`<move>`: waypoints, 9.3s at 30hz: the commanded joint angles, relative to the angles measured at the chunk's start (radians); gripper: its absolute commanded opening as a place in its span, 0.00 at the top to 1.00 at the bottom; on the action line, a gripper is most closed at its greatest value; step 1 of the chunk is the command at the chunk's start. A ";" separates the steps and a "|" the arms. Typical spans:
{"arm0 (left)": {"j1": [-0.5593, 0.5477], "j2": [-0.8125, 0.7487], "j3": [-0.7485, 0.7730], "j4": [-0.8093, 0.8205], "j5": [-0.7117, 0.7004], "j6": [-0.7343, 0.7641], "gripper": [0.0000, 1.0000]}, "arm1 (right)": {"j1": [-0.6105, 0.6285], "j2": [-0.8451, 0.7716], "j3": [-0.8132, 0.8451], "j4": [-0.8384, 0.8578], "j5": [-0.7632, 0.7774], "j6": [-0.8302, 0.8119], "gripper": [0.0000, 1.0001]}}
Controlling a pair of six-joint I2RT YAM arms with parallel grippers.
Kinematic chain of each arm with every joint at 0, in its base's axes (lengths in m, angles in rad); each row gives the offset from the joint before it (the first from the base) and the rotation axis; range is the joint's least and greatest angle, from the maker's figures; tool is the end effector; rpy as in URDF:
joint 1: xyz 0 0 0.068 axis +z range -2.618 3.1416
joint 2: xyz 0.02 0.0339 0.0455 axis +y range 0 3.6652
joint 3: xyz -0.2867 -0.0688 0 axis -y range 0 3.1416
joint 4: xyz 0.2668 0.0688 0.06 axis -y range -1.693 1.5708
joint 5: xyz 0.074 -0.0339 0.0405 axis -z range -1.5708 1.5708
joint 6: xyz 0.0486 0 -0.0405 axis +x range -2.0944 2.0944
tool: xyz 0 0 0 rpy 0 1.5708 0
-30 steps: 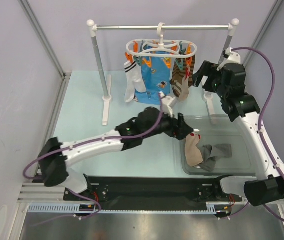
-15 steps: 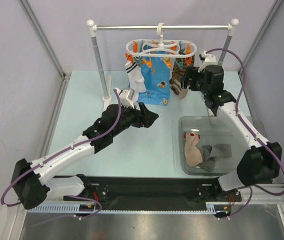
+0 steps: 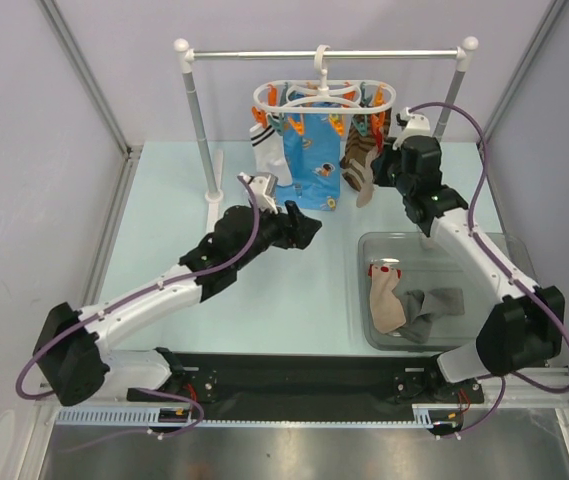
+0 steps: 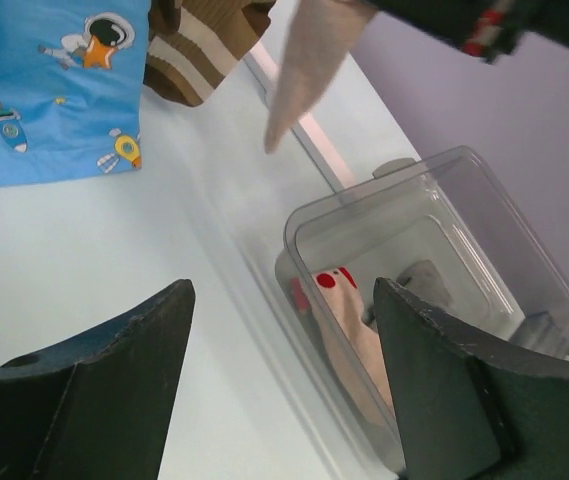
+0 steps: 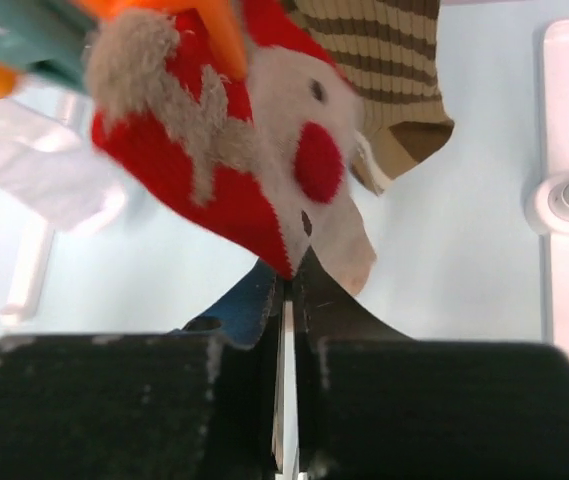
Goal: Remove the socks clipped to the hanger
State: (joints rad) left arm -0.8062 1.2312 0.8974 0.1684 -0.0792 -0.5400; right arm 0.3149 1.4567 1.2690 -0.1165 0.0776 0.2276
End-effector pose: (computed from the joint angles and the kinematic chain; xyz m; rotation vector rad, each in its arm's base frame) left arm 0.2222 -0.2261 0.3329 0.1815 1.8172 -0.9071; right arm 0.3601 0.1133 0.3708 -0.0286 1.8848 0.3002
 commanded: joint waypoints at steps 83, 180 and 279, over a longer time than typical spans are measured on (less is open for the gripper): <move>-0.111 0.404 0.374 0.131 0.035 0.218 1.00 | -0.073 0.030 0.356 -0.094 -0.303 -0.093 0.49; 0.441 0.060 0.110 -0.069 0.243 0.018 0.25 | -0.145 -0.469 -0.125 -0.092 -0.302 0.049 0.05; -0.036 0.274 0.251 0.129 0.128 0.078 0.18 | 0.112 -0.348 -0.229 0.178 -0.222 0.469 1.00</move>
State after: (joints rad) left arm -0.8185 1.4841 1.0679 0.2699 0.1333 -0.4870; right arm 0.4221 1.1393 1.0447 0.0200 -0.2050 0.6018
